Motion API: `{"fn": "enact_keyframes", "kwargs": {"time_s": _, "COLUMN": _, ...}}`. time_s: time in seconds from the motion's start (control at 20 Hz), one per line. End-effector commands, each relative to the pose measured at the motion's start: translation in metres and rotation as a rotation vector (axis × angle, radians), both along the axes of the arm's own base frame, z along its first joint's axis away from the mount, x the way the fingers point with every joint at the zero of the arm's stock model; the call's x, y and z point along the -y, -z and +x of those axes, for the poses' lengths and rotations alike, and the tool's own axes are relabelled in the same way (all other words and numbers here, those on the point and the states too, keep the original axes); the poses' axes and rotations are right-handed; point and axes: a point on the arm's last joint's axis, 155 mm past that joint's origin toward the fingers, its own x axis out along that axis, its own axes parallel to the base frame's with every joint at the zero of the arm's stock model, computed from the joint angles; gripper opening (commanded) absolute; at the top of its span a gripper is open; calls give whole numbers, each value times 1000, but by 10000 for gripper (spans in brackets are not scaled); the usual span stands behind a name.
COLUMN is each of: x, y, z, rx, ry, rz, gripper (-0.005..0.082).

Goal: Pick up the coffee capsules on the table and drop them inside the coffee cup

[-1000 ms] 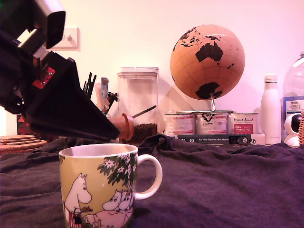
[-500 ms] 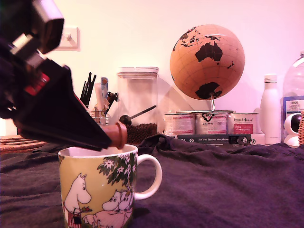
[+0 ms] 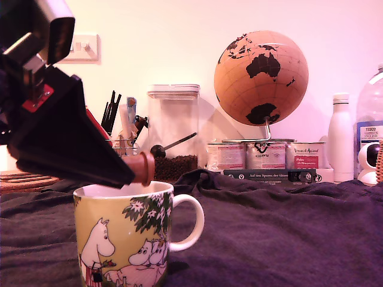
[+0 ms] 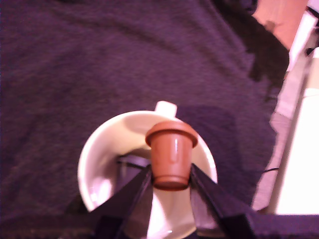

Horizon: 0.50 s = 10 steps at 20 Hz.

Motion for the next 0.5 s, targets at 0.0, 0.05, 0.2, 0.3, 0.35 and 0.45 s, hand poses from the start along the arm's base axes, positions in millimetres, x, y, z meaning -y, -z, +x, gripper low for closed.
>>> {"fn": "enact_keyframes", "kwargs": {"time_s": 0.0, "x": -1, "y": 1, "z": 1, "rx": 5, "ry": -10, "rz": 6, "gripper": 132}}
{"fn": "enact_keyframes", "kwargs": {"time_s": 0.05, "x": -2, "y": 2, "z": 1, "rx": 5, "ry": -14, "rz": 10, "gripper": 132}}
{"fn": "enact_keyframes", "kwargs": {"time_s": 0.2, "x": -4, "y": 3, "z": 2, "rx": -3, "ry": -23, "rz": 16, "gripper": 186}}
{"fn": "enact_keyframes", "kwargs": {"time_s": 0.3, "x": -4, "y": 4, "z": 1, "rx": -7, "ry": -24, "rz": 19, "gripper": 377}}
{"fn": "enact_keyframes", "kwargs": {"time_s": 0.35, "x": -5, "y": 5, "z": 1, "rx": -15, "ry": -33, "rz": 22, "gripper": 465}}
{"fn": "enact_keyframes", "kwargs": {"time_s": 0.45, "x": -7, "y": 8, "z": 0, "rx": -32, "ry": -41, "rz": 31, "gripper": 544}}
